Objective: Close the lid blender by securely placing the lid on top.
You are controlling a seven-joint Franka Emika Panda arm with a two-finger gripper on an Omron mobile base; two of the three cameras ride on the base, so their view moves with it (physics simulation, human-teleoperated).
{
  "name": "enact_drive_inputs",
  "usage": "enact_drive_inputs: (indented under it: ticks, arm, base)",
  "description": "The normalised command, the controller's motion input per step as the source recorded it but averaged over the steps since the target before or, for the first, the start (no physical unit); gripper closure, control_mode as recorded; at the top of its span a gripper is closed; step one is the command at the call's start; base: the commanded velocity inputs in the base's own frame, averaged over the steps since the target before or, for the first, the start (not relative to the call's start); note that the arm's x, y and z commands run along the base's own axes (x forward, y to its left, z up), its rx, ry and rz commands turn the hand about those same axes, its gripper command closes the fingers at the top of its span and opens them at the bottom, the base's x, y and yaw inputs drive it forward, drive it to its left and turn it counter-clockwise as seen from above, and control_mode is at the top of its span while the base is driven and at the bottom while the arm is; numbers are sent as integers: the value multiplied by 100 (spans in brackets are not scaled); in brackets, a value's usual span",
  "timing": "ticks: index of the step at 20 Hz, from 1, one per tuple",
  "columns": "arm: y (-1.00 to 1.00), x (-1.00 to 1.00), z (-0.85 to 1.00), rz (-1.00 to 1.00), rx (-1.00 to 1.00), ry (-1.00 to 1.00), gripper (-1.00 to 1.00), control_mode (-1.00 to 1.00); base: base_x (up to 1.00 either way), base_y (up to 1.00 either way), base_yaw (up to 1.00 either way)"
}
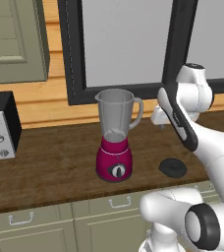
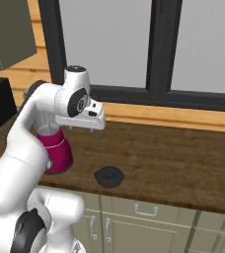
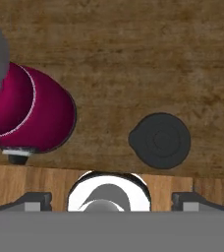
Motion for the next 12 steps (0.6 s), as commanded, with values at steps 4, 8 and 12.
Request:
enact_drive_inputs:
  ticks: [4, 8, 12]
  arm:
    - [-65, -10, -78, -10, 2, 17, -100, -100]
    - [-40, 7, -86, 0, 11, 2, -100, -100]
    - [-38, 16, -92, 0, 13, 1, -100, -100]
  base:
    - [0, 0, 0]
    - [0, 0, 0]
    - [0, 0, 0]
